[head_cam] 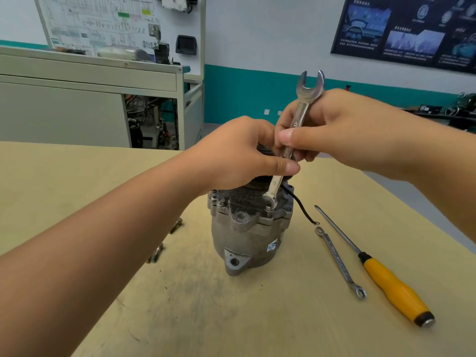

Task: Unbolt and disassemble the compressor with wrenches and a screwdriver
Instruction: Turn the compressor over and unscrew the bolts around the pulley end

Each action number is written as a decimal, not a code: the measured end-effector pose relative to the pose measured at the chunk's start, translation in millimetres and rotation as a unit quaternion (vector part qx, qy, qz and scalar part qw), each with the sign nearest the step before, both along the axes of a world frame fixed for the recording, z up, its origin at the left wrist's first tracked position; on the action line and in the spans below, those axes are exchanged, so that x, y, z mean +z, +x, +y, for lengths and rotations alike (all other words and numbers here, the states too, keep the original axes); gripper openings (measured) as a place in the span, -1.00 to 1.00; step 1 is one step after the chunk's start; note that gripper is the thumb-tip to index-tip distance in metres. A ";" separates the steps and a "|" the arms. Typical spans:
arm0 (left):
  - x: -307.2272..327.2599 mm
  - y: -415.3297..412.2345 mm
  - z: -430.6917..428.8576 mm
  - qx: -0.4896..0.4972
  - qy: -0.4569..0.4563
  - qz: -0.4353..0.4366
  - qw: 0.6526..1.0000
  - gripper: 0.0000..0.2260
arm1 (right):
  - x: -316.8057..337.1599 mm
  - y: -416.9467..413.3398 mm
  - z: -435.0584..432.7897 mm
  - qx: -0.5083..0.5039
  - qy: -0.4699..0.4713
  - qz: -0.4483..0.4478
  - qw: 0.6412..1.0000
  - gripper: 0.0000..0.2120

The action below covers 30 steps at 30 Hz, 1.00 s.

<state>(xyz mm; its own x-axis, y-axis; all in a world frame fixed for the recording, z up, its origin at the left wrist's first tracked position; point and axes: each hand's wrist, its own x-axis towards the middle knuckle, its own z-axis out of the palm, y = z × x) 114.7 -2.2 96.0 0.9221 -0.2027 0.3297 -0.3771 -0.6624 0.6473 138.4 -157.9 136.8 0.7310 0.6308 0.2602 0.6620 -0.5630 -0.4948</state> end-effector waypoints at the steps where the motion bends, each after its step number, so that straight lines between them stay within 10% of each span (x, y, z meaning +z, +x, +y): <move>1: 0.2 -0.4 -0.3 0.005 -0.009 0.001 1.000 -0.79 | -0.4 0.2 -0.3 0.000 -0.001 -0.002 1.000 -0.86; 13: -44.0 -31.0 9.1 0.156 -0.096 -0.265 0.947 -0.91 | -2.2 -0.3 -9.8 -0.029 0.001 0.010 1.000 -0.70; 23: -72.1 -36.0 -1.8 0.163 0.113 -0.095 0.976 -0.59 | 3.3 1.5 -3.3 0.001 -0.036 0.007 0.999 -0.81; 30: -74.5 -22.9 -13.4 0.209 0.097 -0.088 0.969 -0.75 | 6.9 -4.2 -3.7 0.040 -0.059 -0.007 0.997 -0.85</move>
<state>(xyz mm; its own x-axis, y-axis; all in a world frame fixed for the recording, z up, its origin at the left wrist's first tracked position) 91.8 -15.7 21.5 0.8701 0.1027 0.4820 -0.1423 -0.8841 0.4452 134.2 -161.5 143.8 0.6737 0.7137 0.1916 0.7138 -0.5615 -0.4186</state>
